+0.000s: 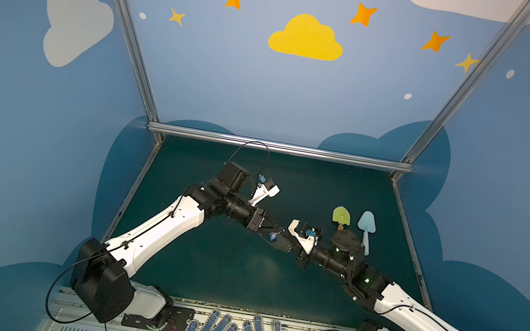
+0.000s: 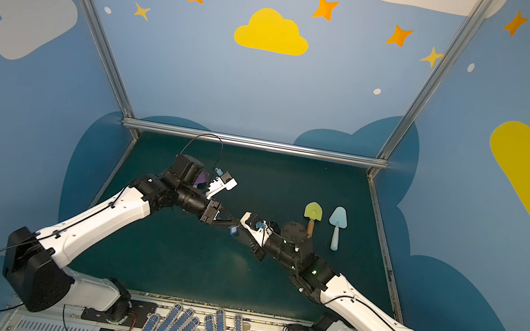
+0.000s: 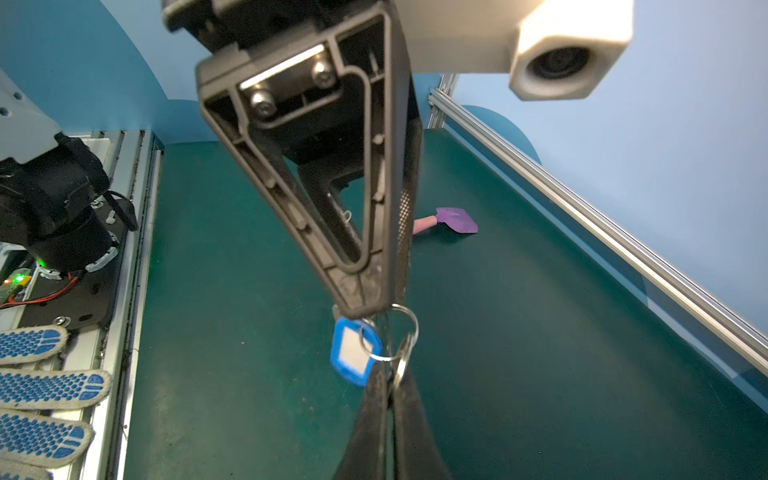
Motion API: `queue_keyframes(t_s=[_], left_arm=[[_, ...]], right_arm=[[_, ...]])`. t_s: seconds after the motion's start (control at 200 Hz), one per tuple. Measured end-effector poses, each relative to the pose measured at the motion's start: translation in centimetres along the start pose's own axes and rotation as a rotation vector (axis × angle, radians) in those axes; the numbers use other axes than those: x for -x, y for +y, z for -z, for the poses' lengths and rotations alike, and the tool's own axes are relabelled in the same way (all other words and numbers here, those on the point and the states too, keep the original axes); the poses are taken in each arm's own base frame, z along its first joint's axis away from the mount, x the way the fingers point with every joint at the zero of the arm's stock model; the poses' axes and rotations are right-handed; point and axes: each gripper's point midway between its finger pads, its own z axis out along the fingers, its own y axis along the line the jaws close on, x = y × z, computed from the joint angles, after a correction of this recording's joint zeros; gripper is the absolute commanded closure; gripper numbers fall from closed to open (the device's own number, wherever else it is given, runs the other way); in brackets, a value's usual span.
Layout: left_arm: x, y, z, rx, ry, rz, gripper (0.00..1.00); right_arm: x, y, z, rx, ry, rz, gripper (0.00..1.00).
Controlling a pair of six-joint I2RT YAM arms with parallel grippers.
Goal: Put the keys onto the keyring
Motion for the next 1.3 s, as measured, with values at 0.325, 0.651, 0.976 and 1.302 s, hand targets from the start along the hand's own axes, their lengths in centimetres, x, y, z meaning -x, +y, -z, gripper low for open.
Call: queue_keyframes(t_s=[0.325,0.651,0.976,1.302], left_arm=[[0.5,0.0,0.3,0.023,-0.028,-0.022,0.54],[-0.4,-0.8,-0.4,-0.044,0.02,-0.028,0.66],[-0.3,-1.4,-0.5,-0.077,0.028,-0.038,0.96],[0.1,-1.1,-0.2,-0.066,0.017,-0.033,0.96]], right_arm=[[1.0,0.4,0.3,0.026,-0.04,-0.001,1.0],[1.1,0.2,0.4,0.029,-0.049,-0.018,1.0],[0.9,0.0,0.5,0.028,-0.042,-0.031,1.0],[0.9,-0.2,0.5,0.022,-0.044,-0.035,1.0]])
